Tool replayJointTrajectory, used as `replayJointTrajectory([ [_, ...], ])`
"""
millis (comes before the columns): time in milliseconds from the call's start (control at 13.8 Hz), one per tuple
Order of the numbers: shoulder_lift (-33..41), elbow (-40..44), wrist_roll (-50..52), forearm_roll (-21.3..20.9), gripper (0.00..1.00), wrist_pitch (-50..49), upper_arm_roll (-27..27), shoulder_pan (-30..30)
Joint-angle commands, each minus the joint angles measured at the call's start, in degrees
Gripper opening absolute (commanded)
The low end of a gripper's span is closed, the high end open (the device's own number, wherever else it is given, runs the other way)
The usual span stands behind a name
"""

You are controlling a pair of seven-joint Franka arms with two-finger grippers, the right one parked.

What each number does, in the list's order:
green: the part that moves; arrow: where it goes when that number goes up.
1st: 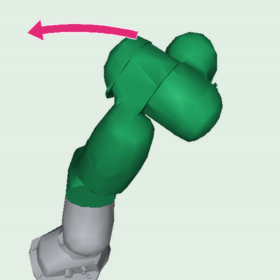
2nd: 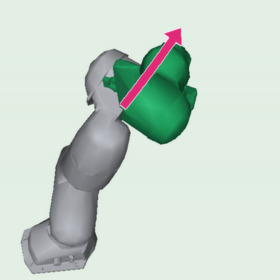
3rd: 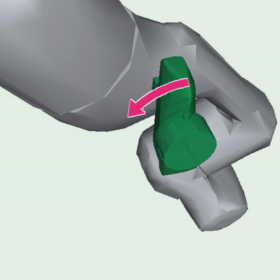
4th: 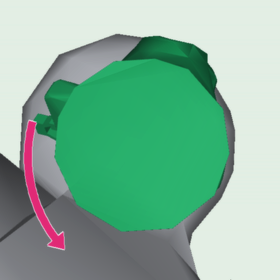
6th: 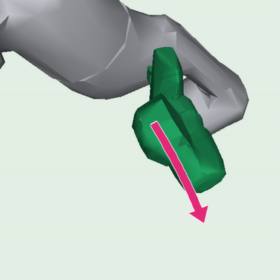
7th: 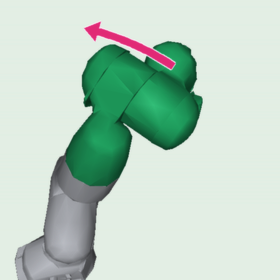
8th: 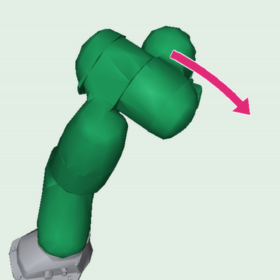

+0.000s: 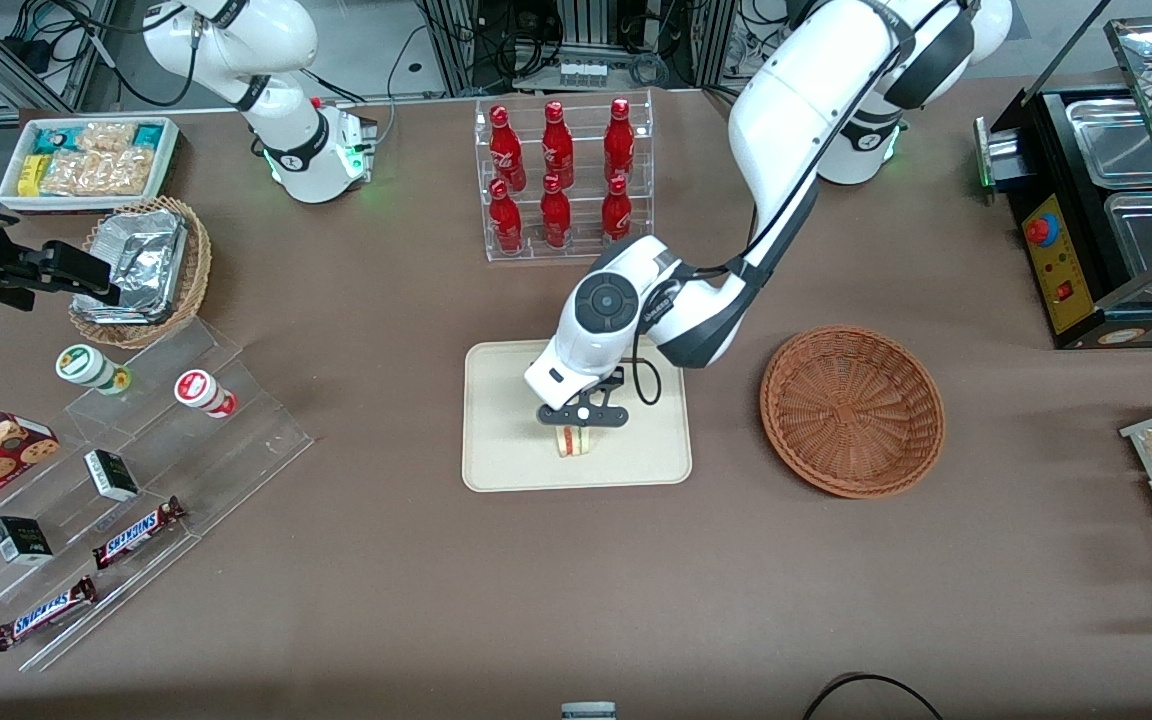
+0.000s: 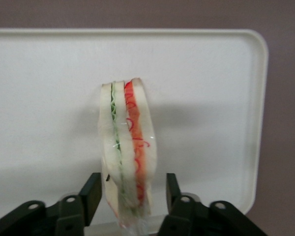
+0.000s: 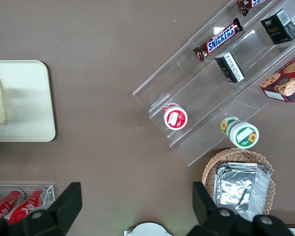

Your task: Place sandwich from basket to tray

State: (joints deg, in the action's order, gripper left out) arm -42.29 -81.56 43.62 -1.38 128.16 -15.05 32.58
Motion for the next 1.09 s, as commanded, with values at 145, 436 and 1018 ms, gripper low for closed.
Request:
replayJointTrajectory([
  [145, 13.53, -1.32, 1.90, -0.11, 1.00, -11.07, 0.55, -4.53],
  [436, 25.04, -2.02, 1.65, -0.81, 1.00, -24.68, 0.64, -14.71],
  [1018, 37.81, -5.01, -20.40, -0.11, 1.00, -37.89, 0.55, -29.15],
])
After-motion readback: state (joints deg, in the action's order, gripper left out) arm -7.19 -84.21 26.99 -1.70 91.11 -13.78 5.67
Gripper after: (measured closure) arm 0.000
